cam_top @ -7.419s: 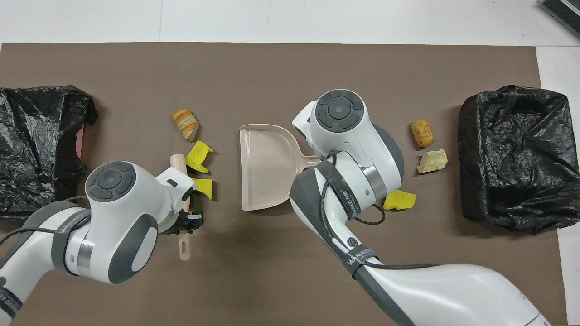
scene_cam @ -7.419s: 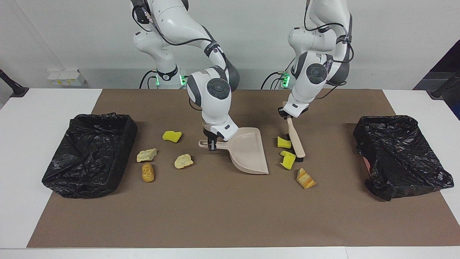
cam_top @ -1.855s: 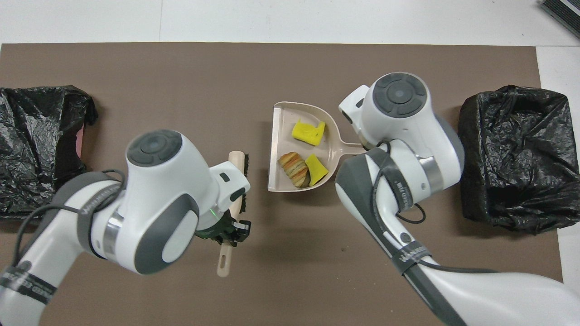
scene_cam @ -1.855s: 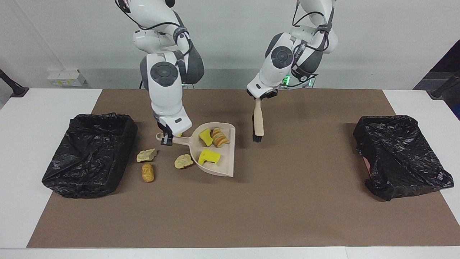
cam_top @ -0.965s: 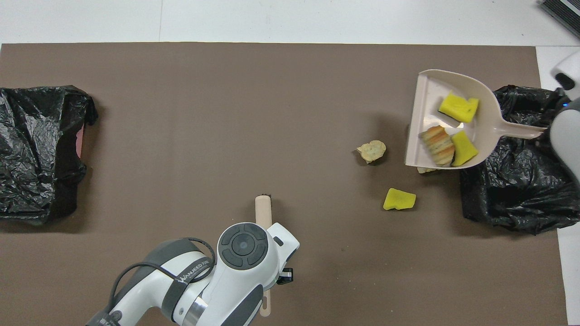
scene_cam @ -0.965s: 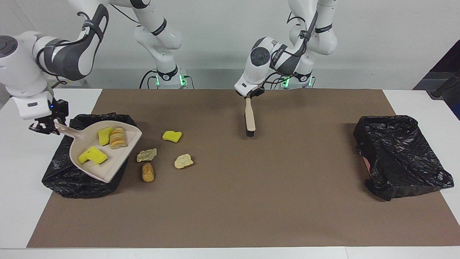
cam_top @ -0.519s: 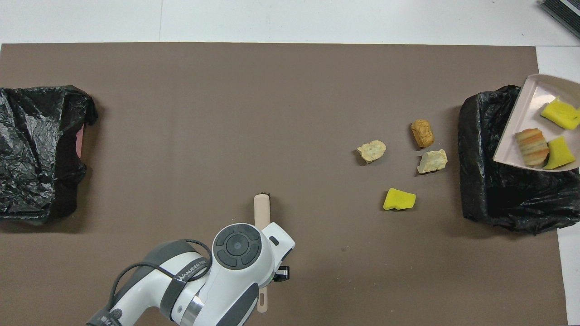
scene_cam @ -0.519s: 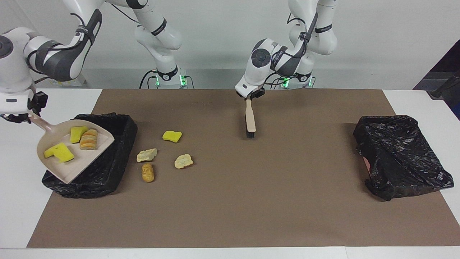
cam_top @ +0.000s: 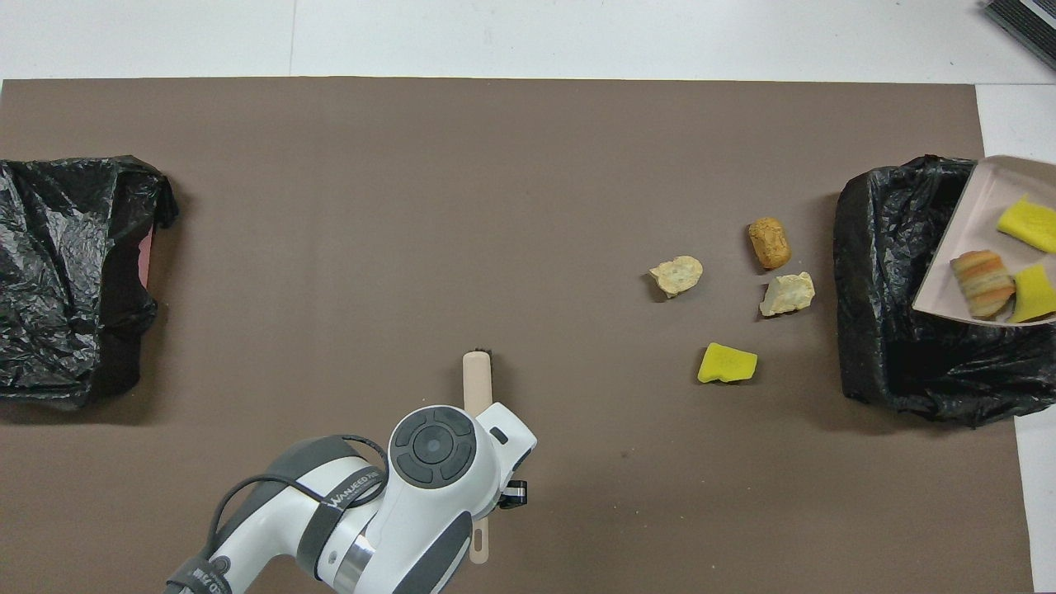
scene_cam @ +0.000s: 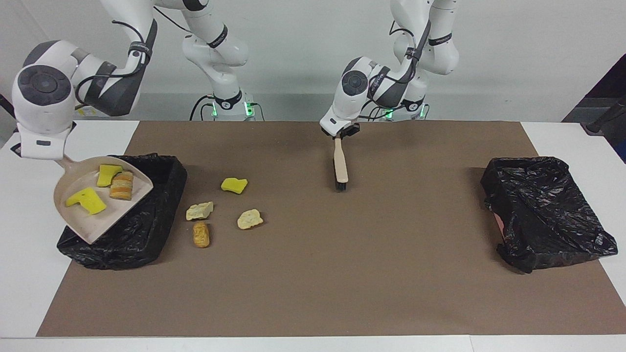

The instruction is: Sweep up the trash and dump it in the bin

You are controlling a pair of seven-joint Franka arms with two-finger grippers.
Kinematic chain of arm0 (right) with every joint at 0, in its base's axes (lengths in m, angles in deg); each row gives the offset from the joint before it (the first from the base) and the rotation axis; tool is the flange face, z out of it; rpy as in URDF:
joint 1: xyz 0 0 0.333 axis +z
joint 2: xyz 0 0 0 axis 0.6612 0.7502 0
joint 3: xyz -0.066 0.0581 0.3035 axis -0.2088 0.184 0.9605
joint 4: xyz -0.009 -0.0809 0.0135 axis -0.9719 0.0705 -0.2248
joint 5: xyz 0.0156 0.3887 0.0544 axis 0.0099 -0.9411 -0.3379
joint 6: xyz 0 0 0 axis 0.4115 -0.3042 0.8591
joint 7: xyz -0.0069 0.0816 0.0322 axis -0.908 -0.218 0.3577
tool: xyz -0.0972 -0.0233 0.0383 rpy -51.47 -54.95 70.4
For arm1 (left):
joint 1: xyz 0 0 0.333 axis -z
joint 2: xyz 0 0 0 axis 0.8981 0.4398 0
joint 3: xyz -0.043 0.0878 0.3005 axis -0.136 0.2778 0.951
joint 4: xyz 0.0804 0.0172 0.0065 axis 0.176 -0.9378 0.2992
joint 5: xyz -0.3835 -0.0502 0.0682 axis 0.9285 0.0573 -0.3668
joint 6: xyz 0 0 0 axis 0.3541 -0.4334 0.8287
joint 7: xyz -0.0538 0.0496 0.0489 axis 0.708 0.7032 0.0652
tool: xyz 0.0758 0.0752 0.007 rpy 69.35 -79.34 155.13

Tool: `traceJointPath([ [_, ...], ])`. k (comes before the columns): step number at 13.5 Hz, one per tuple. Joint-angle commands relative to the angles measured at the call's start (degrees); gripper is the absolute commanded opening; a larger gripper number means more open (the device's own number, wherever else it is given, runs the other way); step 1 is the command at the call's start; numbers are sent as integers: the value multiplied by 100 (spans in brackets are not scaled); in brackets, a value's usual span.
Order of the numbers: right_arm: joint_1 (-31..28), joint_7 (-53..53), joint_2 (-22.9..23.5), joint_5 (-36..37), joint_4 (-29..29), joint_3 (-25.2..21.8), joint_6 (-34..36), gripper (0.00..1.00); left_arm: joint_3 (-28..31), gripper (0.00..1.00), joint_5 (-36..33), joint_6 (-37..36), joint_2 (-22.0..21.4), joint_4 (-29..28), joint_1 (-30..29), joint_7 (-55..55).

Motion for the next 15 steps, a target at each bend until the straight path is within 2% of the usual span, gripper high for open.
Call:
traceJointPath([
  [1,115,203,-29,313,104,-3,176,0,47,37,68,54,-63,-105,-18,38],
  [2,168,255,-29,391,131,-3,289,0,47,66,59,27,-54,-79,-70,47],
  [3,194,351,-29,488,140,-3,342,0,47,100,68,27,-10,-26,-149,38],
  [5,335,370,-29,760,166,-12,352,0,56,100,59,-26,-18,53,-421,126],
  [8,327,318,-29,857,263,-3,527,0,90,100,6,-535,-10,580,-965,545],
  [11,353,194,-29,1103,315,6,536,0,99,100,-265,-676,-194,660,-1642,1573],
  [15,563,150,-29,1795,351,67,528,0,100,100,-835,-712,-317,879,-2293,2119],
])
